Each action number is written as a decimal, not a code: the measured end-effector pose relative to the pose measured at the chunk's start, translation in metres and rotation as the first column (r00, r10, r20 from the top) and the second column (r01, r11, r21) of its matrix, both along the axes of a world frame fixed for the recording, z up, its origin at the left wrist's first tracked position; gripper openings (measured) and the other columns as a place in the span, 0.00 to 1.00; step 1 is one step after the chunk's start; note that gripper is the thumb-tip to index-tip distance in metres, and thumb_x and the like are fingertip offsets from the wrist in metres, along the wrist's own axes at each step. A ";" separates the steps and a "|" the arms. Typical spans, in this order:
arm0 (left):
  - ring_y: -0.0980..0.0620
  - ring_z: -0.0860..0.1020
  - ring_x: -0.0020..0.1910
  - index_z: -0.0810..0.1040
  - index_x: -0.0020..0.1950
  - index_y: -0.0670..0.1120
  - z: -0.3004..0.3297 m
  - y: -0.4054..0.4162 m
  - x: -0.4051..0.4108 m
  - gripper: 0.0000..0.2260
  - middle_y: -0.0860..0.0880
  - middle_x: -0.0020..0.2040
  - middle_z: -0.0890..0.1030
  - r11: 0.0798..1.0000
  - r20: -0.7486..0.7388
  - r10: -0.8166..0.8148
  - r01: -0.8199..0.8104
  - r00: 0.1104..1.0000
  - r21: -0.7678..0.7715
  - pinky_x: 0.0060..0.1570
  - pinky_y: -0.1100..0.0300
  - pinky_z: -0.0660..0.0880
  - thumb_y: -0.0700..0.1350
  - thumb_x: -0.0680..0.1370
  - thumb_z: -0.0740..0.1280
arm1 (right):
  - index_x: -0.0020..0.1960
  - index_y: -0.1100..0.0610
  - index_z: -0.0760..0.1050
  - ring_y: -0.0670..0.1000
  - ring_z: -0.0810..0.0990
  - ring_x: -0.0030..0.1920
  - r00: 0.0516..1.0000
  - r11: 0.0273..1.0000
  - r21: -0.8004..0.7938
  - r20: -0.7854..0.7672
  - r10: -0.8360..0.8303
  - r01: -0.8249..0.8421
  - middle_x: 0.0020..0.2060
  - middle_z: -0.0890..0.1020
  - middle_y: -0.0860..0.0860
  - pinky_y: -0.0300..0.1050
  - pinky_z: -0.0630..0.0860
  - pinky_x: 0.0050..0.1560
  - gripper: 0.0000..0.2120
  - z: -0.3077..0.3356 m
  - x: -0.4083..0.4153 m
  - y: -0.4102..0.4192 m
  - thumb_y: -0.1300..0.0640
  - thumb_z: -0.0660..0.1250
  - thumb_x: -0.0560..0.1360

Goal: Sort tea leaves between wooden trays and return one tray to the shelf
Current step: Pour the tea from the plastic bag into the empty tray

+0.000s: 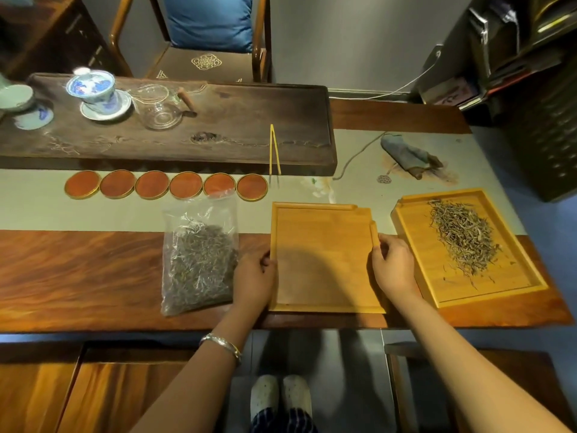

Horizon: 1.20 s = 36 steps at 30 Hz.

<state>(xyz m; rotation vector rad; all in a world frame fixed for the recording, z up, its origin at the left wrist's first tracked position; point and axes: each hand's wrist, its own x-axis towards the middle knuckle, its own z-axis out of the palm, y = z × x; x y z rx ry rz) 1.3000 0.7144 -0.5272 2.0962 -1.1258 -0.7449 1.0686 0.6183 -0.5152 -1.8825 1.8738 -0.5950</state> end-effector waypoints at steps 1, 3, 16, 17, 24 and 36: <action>0.59 0.72 0.32 0.81 0.56 0.45 0.004 -0.001 0.001 0.10 0.54 0.34 0.76 1.000 0.011 -0.030 0.030 0.999 -0.005 0.31 0.67 0.67 0.39 0.77 0.65 | 0.60 0.66 0.76 0.59 0.77 0.55 1.000 1.000 0.000 0.004 -0.008 0.008 0.52 0.80 0.62 0.46 0.72 0.55 0.14 -0.001 -0.001 0.000 0.65 0.62 0.77; 0.54 0.76 0.37 0.80 0.57 0.45 0.014 -0.002 0.005 0.10 0.51 0.40 0.78 0.995 0.039 -0.089 0.090 0.995 -0.035 0.36 0.61 0.71 0.40 0.77 0.64 | 0.60 0.66 0.76 0.59 0.77 0.54 1.000 1.000 0.017 0.001 -0.013 0.013 0.51 0.80 0.61 0.45 0.71 0.53 0.13 -0.001 -0.002 0.001 0.65 0.63 0.76; 0.42 0.70 0.65 0.68 0.71 0.45 0.017 0.036 0.134 0.27 0.41 0.65 0.72 0.919 0.198 0.383 -0.394 0.902 0.017 0.61 0.47 0.70 0.53 0.75 0.68 | 0.64 0.60 0.73 0.54 0.75 0.57 0.949 0.949 -0.040 0.040 0.313 -0.312 0.56 0.77 0.56 0.41 0.69 0.58 0.15 0.034 0.140 -0.017 0.59 0.62 0.77; 0.41 0.71 0.64 0.67 0.71 0.44 0.015 0.037 0.138 0.28 0.41 0.65 0.73 0.911 0.167 0.403 -0.412 0.900 0.028 0.60 0.47 0.71 0.54 0.75 0.69 | 0.63 0.60 0.73 0.53 0.75 0.56 0.935 0.937 -0.035 0.061 0.350 -0.348 0.55 0.77 0.56 0.40 0.69 0.57 0.15 0.033 0.157 -0.017 0.59 0.62 0.77; 0.54 0.78 0.42 0.68 0.70 0.45 0.002 0.029 0.154 0.24 0.50 0.52 0.78 0.897 0.007 0.442 -0.442 0.897 0.024 0.40 0.61 0.69 0.52 0.77 0.67 | 0.61 0.63 0.73 0.58 0.78 0.54 0.926 0.880 0.296 0.185 0.328 -0.371 0.52 0.81 0.57 0.48 0.71 0.50 0.15 0.016 0.247 -0.005 0.56 0.59 0.78; 0.58 0.75 0.37 0.80 0.52 0.48 0.037 0.030 0.167 0.08 0.48 0.40 0.80 0.926 -0.297 0.255 -0.321 0.920 -0.199 0.37 0.75 0.71 0.37 0.78 0.65 | 0.37 0.59 0.75 0.47 0.75 0.30 0.764 0.803 0.411 0.640 0.083 -0.431 0.30 0.76 0.54 0.40 0.74 0.32 0.16 0.049 0.240 -0.004 0.52 0.60 0.80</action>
